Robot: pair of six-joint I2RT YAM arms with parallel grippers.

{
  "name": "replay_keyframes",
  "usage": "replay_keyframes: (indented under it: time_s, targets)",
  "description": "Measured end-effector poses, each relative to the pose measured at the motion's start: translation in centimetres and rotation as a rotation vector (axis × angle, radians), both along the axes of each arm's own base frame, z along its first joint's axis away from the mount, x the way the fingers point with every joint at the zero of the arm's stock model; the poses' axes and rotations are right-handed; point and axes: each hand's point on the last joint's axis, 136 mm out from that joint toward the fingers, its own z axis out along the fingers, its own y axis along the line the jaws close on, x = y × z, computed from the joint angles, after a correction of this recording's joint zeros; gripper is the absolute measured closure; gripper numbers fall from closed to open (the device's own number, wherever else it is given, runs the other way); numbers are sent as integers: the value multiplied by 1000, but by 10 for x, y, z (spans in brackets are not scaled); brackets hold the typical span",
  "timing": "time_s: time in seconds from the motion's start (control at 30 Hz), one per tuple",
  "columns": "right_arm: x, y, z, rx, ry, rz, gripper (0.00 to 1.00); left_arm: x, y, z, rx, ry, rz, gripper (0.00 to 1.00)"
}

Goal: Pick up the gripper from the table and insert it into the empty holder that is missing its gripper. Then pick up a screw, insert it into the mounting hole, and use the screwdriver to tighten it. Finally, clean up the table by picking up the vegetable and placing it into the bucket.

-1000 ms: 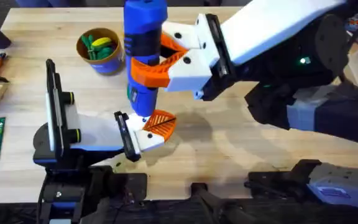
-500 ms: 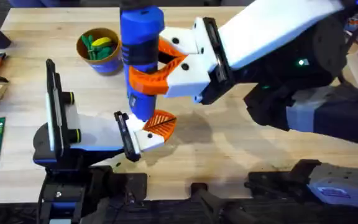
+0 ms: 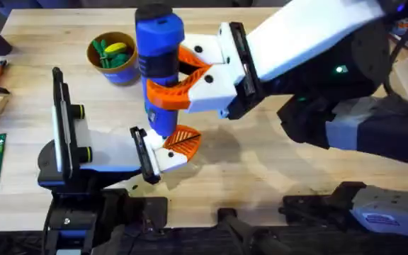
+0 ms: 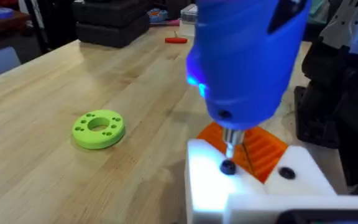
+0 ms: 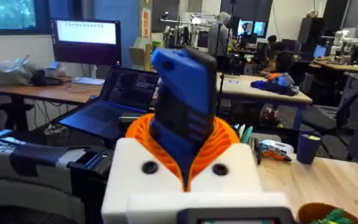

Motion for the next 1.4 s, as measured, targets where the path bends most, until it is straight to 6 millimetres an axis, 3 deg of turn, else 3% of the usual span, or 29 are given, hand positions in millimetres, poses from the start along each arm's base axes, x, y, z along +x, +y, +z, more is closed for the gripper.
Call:
replay_keyframes:
  time_s: [1.4]
  targets:
    - [-8,5,-2,-1,-34,11,973,0,0,0,0,0,0,984]
